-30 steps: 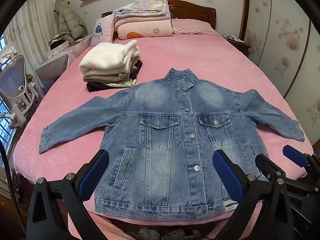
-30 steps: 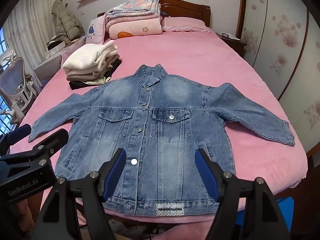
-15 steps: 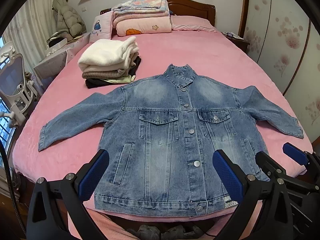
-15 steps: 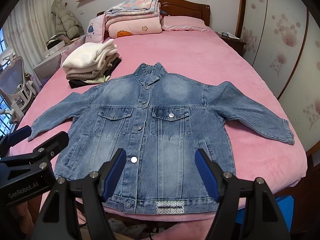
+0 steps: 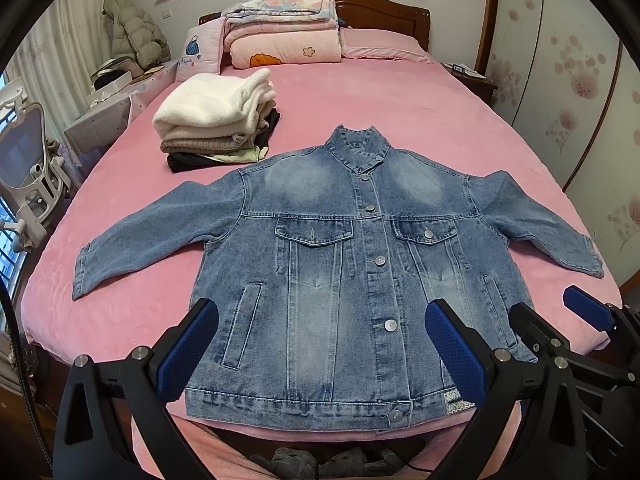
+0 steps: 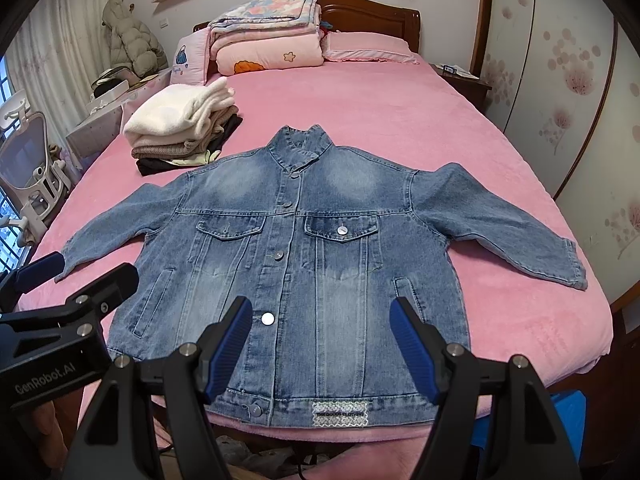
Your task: Fold large clothes
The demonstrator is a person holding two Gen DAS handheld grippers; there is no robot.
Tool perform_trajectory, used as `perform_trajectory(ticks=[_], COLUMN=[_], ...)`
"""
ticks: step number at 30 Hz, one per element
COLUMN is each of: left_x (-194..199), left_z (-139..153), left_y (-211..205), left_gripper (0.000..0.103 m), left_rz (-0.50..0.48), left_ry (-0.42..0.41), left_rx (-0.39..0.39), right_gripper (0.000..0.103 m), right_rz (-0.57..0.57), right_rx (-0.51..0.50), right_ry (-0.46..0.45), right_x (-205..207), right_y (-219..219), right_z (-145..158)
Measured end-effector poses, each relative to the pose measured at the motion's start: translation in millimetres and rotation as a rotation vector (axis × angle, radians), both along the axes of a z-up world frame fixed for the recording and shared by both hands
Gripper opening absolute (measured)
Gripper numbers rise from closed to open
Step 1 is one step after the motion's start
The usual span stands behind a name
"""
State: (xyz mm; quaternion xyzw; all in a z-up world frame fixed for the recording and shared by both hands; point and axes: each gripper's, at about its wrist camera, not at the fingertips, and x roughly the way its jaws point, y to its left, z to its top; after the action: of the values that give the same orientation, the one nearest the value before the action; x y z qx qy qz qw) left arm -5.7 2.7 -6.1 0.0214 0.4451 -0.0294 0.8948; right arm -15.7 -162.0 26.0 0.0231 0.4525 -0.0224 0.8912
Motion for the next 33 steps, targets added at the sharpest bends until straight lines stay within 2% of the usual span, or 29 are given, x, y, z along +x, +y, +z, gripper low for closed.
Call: perform_trajectory(ticks=[22,33], left_x=[0.6,1.5], left_z=[0.7,-4.3], left_y=[-3.1,-3.1], left_gripper=[0.103,0.103], left_rz=[-0.013,-0.023], left_ry=[0.002,0.029], left_rx=[-0.004,-0.014], right_gripper=[0.072,0.072], right_rz=[-0.01,-0.015], right_rx=[0.0,0.001], right_ry=[0.005,0.011], right_x=[-3.2,-2.2], right_y=[-3.3,-5.4], right_z=[-2.9,-3.7])
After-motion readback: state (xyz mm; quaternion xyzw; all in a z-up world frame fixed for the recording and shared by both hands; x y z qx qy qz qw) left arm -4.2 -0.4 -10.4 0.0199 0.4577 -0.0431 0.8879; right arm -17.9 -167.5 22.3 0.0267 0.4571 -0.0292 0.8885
